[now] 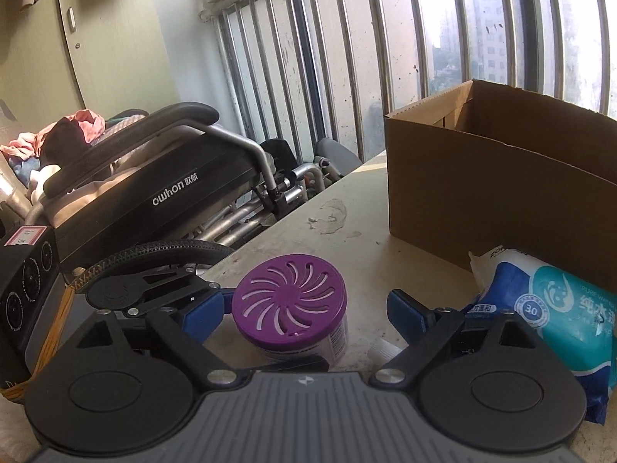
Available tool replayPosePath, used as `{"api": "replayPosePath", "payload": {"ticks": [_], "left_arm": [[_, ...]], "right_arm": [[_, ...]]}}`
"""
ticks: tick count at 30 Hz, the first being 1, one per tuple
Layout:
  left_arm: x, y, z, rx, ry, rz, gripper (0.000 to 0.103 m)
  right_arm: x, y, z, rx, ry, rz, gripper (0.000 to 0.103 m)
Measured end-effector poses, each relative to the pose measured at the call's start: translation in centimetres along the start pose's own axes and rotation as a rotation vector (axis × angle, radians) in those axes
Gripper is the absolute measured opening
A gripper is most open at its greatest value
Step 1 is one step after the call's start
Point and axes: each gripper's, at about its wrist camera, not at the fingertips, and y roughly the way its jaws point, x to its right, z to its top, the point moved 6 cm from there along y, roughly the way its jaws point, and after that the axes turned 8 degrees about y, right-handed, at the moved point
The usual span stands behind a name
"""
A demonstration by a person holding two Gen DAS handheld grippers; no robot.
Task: Organize objects
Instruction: 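Grasp the purple-lidded jar with the right gripper, then carry the jar with the right gripper and lower it into the cardboard box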
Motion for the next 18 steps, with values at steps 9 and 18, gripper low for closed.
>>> {"api": "replayPosePath", "payload": {"ticks": [9,18], "left_arm": [[-0.1,-0.3,0.5,0.026,0.002,-0.005,0.065],[1.4,-1.2,5.3,0.154,0.117,0.007,0.065]], "right_arm": [[-0.8,0.8,-0.2,-0.003,-0.029,0.011,0.072],[-0.2,-3.4,3.1,0.112,-0.038,0.02,0.072]]}}
